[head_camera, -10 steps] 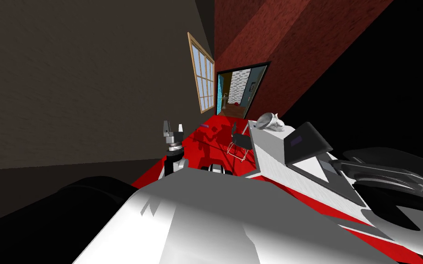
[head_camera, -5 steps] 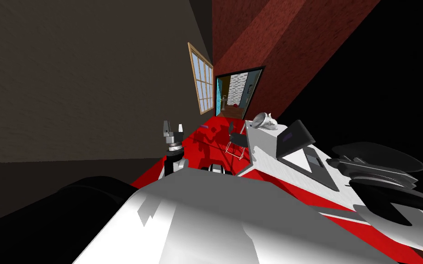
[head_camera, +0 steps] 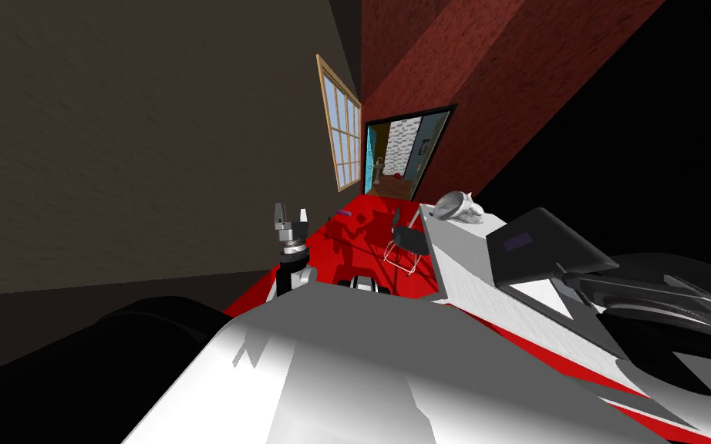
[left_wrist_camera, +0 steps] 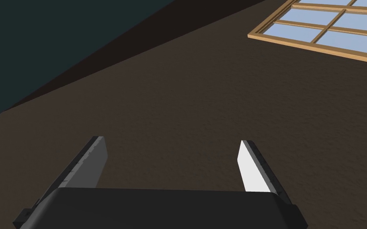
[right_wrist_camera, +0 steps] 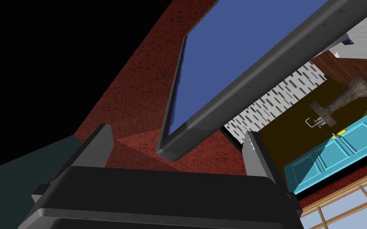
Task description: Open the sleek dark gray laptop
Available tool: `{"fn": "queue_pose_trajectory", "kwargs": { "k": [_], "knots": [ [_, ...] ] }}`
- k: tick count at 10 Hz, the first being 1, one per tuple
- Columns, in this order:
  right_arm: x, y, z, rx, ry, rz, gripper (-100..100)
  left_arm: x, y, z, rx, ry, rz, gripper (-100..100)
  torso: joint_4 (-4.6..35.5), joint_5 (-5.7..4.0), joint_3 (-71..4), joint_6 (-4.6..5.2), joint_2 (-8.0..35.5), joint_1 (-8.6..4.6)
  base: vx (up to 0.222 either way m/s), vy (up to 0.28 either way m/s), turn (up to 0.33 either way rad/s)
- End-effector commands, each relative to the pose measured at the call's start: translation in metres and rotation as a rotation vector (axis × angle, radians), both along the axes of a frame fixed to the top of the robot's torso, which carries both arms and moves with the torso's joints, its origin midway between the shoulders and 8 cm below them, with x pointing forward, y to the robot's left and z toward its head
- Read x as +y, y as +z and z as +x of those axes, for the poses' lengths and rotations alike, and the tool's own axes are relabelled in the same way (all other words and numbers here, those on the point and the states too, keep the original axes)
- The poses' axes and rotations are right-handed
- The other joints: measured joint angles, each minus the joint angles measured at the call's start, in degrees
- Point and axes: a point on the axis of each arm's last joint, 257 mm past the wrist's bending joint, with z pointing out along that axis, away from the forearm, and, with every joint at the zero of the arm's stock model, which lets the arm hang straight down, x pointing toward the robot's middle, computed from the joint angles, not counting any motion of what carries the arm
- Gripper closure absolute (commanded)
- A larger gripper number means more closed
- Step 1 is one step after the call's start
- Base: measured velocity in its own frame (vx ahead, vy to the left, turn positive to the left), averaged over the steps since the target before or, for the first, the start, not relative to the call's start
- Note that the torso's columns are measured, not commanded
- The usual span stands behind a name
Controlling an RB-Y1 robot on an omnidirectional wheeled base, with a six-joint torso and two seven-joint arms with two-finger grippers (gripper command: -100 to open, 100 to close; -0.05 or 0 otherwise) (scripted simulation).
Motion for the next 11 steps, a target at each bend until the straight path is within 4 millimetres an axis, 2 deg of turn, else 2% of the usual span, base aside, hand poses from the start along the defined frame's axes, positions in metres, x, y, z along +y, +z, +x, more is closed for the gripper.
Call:
{"fn": "queue_pose_trajectory", "kwargs": {
  "k": [1, 2, 3, 11],
  "knots": [
    [-0.001, 0.001, -0.004, 0.032, -0.006, -0.035, -100, 0.0, 0.0, 0.0, 0.0, 0.0, 0.0, 0, 0.0, 0.02, 0.0, 0.01, 0.0, 0.07, 0.071, 0.046, -0.002],
    [-0.001, 0.001, -0.005, 0.036, -0.007, -0.041, -100, 0.0, 0.0, 0.0, 0.0, 0.0, 0.0, 0, 0.1, 0.01, 0.1, 0.0, 0.2, -0.03, 0.016, 0.01, 0.003],
    [-0.001, 0.001, -0.004, 0.036, -0.007, -0.04, 100, 0.0, 0.0, 0.0, 0.0, 0.0, 0.0, 0, 0.1, -0.01, 0.2, 0.01, 0.2, -0.04, 0.008, 0.001, -0.004],
    [-0.007, -0.005, 0.013, -0.208, 0.001, 0.258, 100, 0.0, 0.0, 0.0, 0.0, 0.0, 0.0, 0, -0.1, -0.17, 0.0, 0.15, -0.1, -0.11, -0.081, -0.073, -0.004]
  ]
}}
